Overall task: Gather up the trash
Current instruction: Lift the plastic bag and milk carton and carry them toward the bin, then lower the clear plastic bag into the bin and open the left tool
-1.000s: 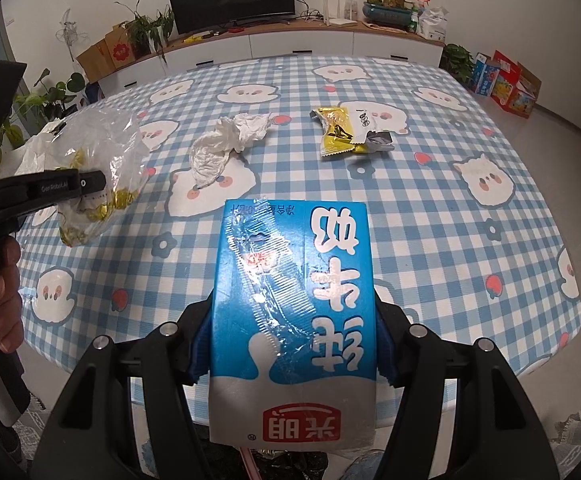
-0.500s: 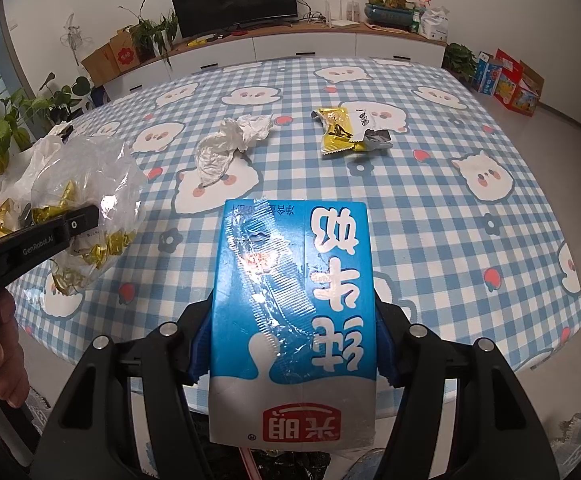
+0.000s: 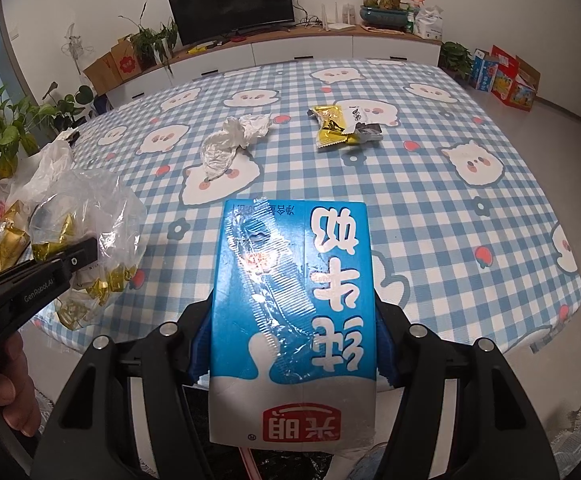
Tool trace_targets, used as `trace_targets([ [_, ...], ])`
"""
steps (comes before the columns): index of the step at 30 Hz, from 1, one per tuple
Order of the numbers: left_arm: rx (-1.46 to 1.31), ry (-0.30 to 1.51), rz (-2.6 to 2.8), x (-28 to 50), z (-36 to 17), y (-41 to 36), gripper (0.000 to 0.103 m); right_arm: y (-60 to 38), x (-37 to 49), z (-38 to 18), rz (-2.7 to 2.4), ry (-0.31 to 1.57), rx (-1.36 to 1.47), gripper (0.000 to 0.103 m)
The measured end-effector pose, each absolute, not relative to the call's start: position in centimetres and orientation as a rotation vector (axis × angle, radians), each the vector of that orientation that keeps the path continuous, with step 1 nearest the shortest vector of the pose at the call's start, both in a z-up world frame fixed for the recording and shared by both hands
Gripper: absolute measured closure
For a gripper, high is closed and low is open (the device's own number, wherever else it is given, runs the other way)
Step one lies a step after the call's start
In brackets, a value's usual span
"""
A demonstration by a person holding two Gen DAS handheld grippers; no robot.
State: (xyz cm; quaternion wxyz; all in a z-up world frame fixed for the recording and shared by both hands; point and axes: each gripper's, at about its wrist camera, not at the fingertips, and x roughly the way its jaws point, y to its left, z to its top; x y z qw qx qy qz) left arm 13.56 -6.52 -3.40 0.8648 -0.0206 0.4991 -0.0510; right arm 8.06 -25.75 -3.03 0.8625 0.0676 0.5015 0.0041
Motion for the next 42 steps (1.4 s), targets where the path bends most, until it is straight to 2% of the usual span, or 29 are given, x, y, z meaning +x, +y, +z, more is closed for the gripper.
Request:
trace_targets([
  [20,-0.058,1.046,-0.141,5.6,-3.8,-6.5,0.092,-25.9,2.6,-2.6,0.004,1.029,0.136,0.043],
  [42,-0.069,1.107,-0.147,-3.6,-8.8,-7.6,0.092,-27.1,-5.0,-5.4,-0.011,1.043,0.097,0.043],
])
